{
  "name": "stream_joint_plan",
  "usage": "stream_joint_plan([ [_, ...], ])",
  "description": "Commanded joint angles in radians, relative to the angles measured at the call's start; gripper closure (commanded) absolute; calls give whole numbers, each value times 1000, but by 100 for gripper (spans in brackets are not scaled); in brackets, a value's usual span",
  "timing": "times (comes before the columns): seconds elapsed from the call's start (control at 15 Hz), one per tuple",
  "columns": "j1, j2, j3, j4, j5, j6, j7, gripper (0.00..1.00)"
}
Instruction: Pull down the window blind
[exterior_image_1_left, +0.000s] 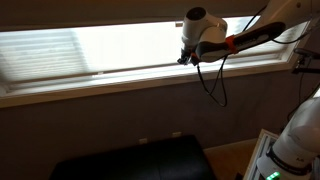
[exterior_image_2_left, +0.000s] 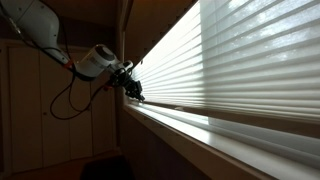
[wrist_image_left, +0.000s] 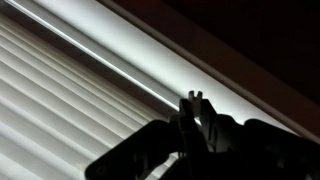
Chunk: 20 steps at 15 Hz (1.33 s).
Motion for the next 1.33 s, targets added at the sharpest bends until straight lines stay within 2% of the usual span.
stream_joint_plan([
  [0.0, 22, 48, -24, -91, 4, -38, 22, 96],
  [0.87, 62, 189, -66, -150, 41, -8, -15, 96],
  [0.93, 72, 128, -59, -83, -4, -9, -2, 86],
  [1.27, 79, 146, -67, -84, -2, -9, -3, 86],
])
